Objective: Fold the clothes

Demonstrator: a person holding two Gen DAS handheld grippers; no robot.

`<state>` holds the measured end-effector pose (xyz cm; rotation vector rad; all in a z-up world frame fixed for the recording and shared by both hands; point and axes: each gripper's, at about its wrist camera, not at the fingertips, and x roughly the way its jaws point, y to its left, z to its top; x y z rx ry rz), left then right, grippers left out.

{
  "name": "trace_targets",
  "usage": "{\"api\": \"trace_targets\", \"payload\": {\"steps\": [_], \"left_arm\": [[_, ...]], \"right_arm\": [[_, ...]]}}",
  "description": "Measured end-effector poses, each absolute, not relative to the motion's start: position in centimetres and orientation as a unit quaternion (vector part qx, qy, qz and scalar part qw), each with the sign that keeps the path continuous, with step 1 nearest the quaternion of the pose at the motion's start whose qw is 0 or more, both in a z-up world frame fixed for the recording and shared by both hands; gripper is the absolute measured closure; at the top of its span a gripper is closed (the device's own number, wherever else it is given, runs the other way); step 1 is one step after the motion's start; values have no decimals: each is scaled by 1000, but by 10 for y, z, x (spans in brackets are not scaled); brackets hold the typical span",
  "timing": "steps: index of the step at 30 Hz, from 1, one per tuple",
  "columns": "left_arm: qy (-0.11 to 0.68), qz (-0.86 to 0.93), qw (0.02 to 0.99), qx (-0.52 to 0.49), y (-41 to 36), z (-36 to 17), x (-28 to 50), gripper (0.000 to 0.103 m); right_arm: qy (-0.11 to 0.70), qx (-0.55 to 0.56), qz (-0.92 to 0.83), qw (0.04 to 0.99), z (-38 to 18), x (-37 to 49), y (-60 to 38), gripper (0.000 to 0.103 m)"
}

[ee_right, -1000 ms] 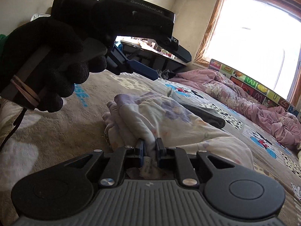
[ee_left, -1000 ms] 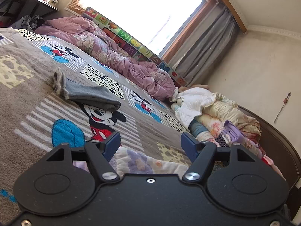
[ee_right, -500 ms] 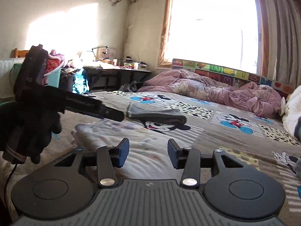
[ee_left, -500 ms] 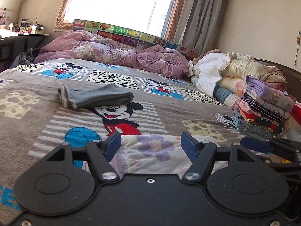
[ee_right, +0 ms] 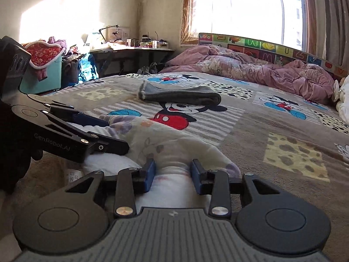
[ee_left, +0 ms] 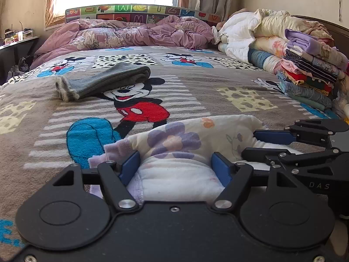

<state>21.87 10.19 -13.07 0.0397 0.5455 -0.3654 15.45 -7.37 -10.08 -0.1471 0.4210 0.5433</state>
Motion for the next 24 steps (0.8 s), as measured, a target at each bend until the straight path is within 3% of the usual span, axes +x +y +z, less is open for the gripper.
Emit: {"api": "trace_targets", "payload": {"steps": [10, 11, 15, 18, 22, 24], "left_arm": [[250, -176, 951, 34, 102, -121, 203, 29], [243, -175, 954, 26, 106, -117, 198, 29], [231, -166, 957, -63, 137, -108, 182, 29], [233, -152, 945, -173, 170, -109, 176, 23], [231, -130, 911, -317, 214, -111, 167, 19], [243, -128, 903, -330, 212, -114, 172, 14]], "right_arm": [[198, -69, 250, 945, -68, 142, -74, 63], [199, -70, 247, 946, -65, 141, -74, 59], [208, -59, 226, 950, -63, 129, -83, 59], [220, 42, 213, 951, -62, 129, -105, 58], [253, 213, 181, 926, -82, 136, -139, 46], [271, 301, 162, 900, -99, 141, -156, 44]]}}
